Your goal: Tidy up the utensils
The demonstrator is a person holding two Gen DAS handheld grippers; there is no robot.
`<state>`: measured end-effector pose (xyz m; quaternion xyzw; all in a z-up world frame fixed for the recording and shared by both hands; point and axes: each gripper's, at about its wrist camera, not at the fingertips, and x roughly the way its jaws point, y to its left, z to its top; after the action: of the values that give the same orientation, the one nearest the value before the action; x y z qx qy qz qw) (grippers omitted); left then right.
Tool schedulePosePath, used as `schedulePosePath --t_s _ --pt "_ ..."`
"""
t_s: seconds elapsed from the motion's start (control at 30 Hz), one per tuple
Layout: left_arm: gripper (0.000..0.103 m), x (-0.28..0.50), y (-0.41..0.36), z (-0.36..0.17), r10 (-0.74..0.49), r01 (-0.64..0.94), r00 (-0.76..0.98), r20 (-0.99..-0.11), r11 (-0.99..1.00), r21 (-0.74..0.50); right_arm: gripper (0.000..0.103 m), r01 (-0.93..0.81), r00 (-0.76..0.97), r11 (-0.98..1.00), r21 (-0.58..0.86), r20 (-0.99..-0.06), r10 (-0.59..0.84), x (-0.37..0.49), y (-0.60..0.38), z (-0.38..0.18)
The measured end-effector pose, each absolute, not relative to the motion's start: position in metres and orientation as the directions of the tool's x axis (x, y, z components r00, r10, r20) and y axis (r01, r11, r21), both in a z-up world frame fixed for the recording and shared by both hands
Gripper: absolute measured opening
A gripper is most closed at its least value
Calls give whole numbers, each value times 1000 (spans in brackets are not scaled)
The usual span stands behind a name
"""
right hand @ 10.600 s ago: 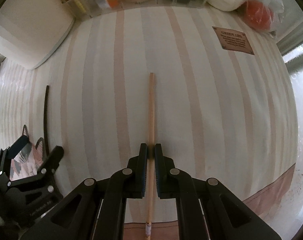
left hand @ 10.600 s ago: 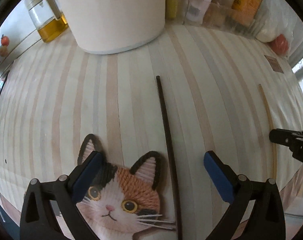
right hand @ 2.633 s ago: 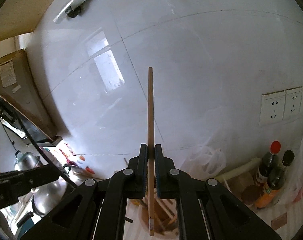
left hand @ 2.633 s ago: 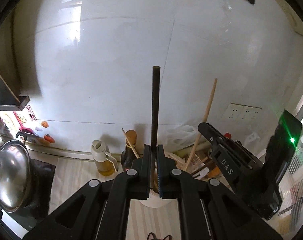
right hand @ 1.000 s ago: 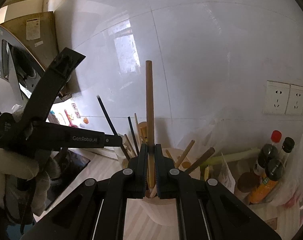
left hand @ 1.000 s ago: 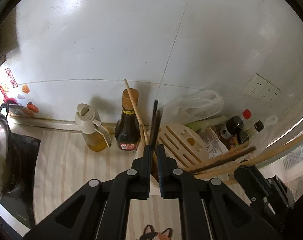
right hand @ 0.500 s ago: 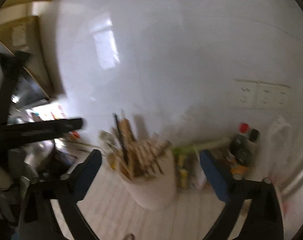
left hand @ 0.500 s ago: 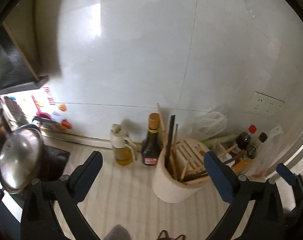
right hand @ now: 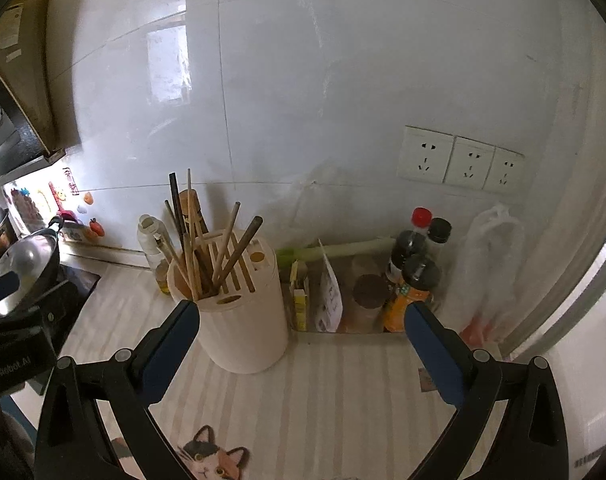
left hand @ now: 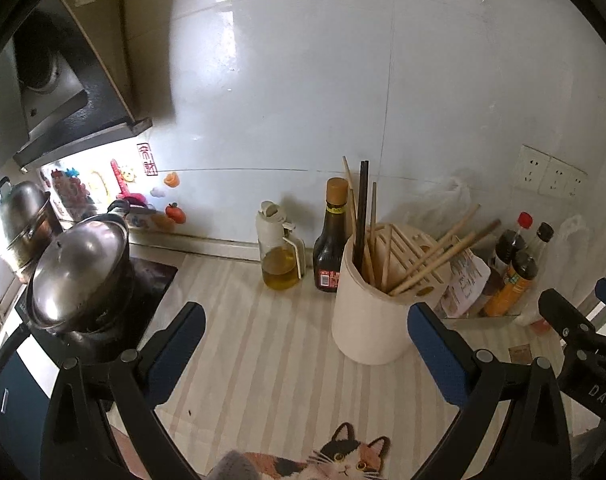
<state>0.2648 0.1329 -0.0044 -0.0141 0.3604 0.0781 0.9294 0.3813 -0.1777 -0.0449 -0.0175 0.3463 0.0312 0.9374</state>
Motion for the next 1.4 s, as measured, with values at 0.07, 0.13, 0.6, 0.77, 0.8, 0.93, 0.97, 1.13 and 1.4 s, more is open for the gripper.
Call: schedulePosePath --t_s 0.07,0.13,0.6,0.77,0.8,0.93,0.97,1.13,1.4 --pt "103 253 133 0 129 -157 735 -666 987 18 103 -63 763 998 -14 -646 39 367 -178 -38" --pt "103 241 133 6 122 -154 739 -662 988 11 103 -55 768 998 -20 -639 29 354 -180 -33" --pt "103 116 141 59 73 -77 797 -600 997 20 103 46 823 998 -40 -565 -61 199 -175 34" --pt "103 78 144 76 58 -65 802 -594 998 10 103 57 837 998 -38 -543 -69 151 -173 55" --pt "103 72 143 79 55 -60 804 -592 998 11 103 61 840 997 -42 -537 -74 142 -173 59" --pt "103 56 142 84 53 -65 809 -585 998 0 103 59 844 997 -40 -531 -72 120 -176 69" --pt "103 52 142 84 56 -72 812 -582 997 -3 103 55 844 998 -39 -532 -68 115 -178 72" --pt "103 41 141 88 74 -98 811 -580 995 -10 103 45 841 998 -35 -537 -57 107 -185 78" --pt "103 38 137 88 104 -122 802 -587 992 10 103 -8 835 1000 -23 -551 -6 111 -184 75"
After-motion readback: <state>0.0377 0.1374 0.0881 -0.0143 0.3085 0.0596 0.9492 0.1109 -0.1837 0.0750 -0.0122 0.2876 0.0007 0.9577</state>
